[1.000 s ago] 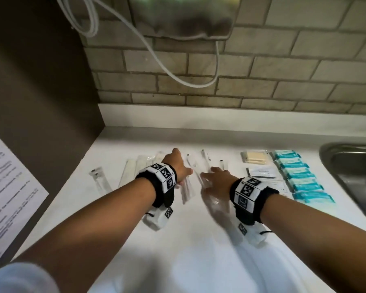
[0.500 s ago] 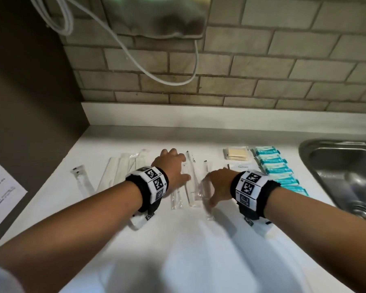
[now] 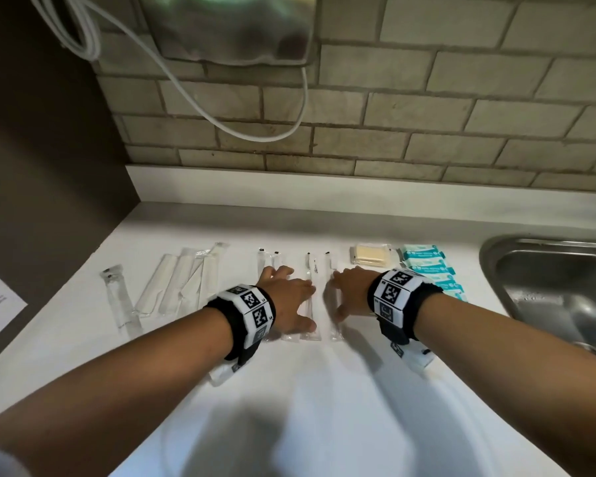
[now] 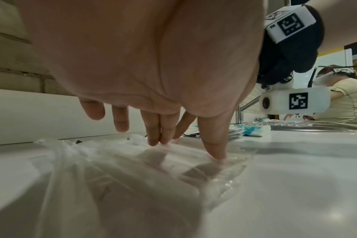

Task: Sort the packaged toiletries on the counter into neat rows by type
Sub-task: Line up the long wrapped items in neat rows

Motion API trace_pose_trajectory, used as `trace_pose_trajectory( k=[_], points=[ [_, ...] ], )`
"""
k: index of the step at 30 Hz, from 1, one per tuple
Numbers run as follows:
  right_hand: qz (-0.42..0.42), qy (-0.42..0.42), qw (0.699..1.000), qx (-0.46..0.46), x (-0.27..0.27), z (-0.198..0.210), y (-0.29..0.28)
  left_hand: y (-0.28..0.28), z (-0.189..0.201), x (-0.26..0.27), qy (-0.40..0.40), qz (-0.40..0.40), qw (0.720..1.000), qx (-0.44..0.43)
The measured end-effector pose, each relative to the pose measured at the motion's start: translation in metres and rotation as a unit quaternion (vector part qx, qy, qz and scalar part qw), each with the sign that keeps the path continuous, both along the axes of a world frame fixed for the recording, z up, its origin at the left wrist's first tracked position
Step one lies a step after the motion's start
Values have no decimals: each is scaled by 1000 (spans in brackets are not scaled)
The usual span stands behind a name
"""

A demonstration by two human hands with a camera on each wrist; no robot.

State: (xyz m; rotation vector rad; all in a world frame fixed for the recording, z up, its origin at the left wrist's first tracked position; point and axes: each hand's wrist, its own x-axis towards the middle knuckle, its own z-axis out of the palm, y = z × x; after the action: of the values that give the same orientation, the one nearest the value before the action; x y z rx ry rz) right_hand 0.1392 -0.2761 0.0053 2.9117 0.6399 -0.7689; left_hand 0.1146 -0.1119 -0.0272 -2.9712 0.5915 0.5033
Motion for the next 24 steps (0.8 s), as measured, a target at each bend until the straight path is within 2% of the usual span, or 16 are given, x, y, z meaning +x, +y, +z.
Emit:
trace_pose_trajectory(
  k=[13, 17, 21, 24],
  points=[
    [-8, -28, 1000, 6, 7, -14, -8, -11, -1, 8, 29, 33, 999, -11],
    [22, -48, 999, 1, 5, -9, -10, -7, 5, 7, 32, 50, 998, -36],
    [65, -73, 995, 3, 0, -7, -2, 13, 14, -1, -14, 84, 993, -81],
    [102, -85, 991, 0, -9, -15, 8, 36, 13, -14, -31, 96, 993, -59]
  ],
)
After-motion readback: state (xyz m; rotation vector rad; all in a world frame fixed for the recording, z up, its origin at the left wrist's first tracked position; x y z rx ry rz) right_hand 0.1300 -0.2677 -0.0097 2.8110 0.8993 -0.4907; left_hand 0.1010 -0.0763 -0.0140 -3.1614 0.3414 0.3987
